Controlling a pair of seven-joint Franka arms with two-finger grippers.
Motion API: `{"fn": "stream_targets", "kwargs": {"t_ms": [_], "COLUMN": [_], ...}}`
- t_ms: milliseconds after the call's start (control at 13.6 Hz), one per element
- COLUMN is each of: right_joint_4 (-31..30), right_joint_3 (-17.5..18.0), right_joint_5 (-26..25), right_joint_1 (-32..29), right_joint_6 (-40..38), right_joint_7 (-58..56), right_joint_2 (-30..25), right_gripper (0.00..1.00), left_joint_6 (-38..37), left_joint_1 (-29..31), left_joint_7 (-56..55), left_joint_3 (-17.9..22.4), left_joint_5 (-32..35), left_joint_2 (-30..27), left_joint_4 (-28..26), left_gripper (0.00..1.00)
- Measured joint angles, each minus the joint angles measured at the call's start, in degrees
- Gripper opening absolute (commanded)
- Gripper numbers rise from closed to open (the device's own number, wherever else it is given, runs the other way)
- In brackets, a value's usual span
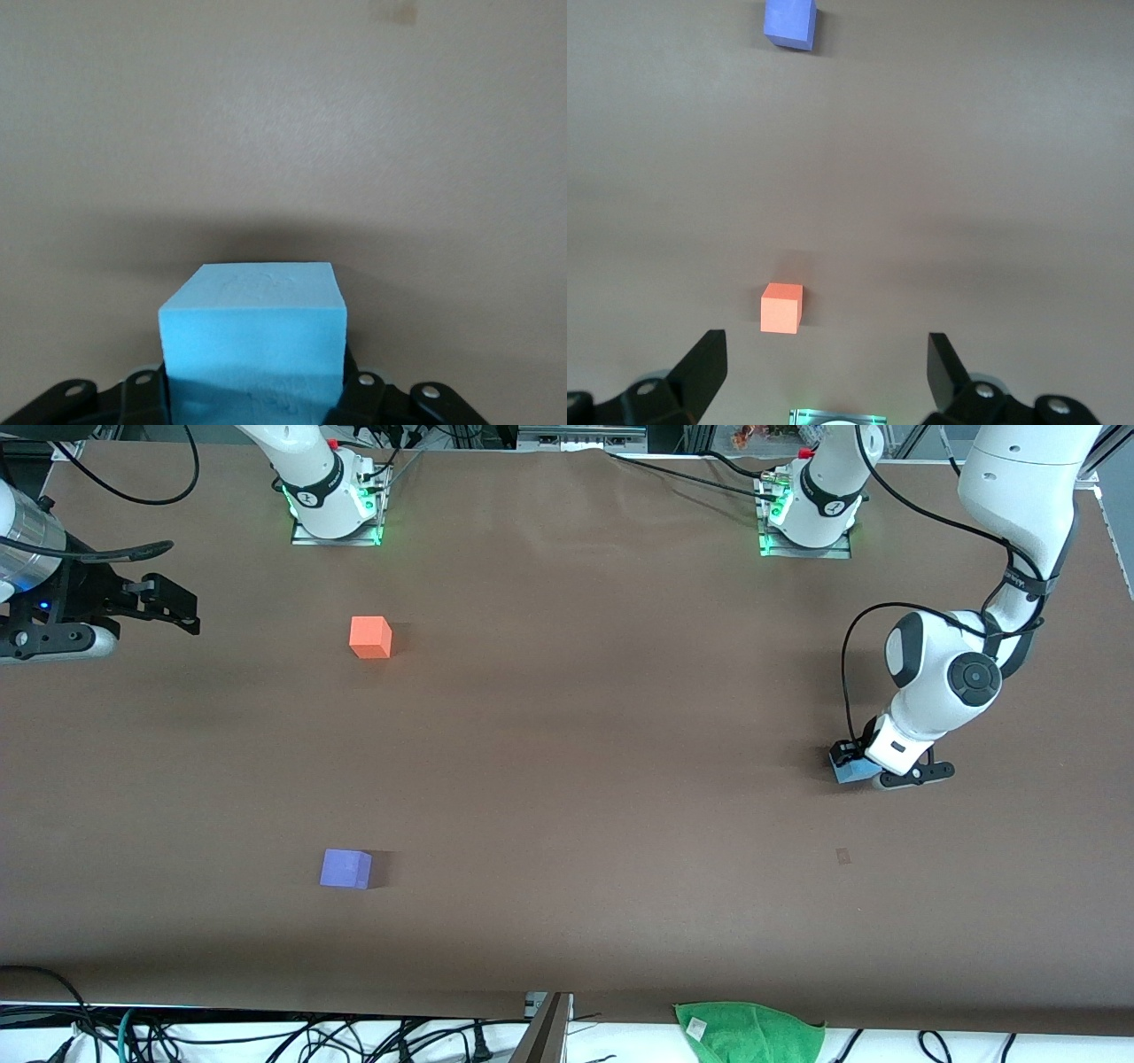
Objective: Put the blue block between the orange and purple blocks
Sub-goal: 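Carry the light-blue cube with the left gripper to mid-table and release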
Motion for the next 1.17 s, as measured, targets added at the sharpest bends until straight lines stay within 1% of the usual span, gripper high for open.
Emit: {"fn": "stream_targets", "kwargs": {"t_ms": [147,220,440,587,734,880,1027,1174], "right_joint_4": [0.0,0.0,0.0,0.0,0.0,0.0,0.0,0.0], "right_joint_3": [0.0,0.0,0.0,-0.1,-0.1,-0.1,-0.1,-0.1], "right_joint_5": [0.0,0.0,0.0,0.0,0.0,0.0,0.0,0.1], "right_joint_1": [0.0,0.0,0.0,0.0,0.0,0.0,0.0,0.0], "right_joint_6": [0.0,0.0,0.0,0.0,0.0,0.0,0.0,0.2], "right_joint_7": [0.0,0.0,0.0,0.0,0.0,0.0,0.0,0.0], "right_joint_2": [0.0,0.0,0.0,0.0,0.0,0.0,0.0,0.0], "right_gripper": [1.0,1.0,1.0,1.0,1.0,1.0,1.0,1.0], "left_joint_6": [-2.3,-3.8,-6.4,-10.3,-16.0,-19.9,-21.3,-21.4], "left_joint_1": [-1.7,-3.5,-11.9,-18.7,-26.1,-33.1,-38.8,-42.5], "left_joint_7": [-2.3,-5.3,-17.3,-27.1,-36.0,-45.3,-53.4,-58.5], "left_joint_3": [-0.2,-0.3,-1.2,-1.6,-1.8,-1.9,-1.8,-1.7], "left_joint_5": [0.0,0.0,0.0,0.0,0.0,0.0,0.0,0.0], "left_joint_2": [-0.3,-0.7,-2.3,-3.2,-2.7,-0.2,5.0,11.4], "left_joint_4": [1.7,2.6,3.8,6.2,11.1,18.1,25.9,33.3], "left_gripper": [0.4,0.43,0.42,0.41,0.41,0.41,0.41,0.41]}}
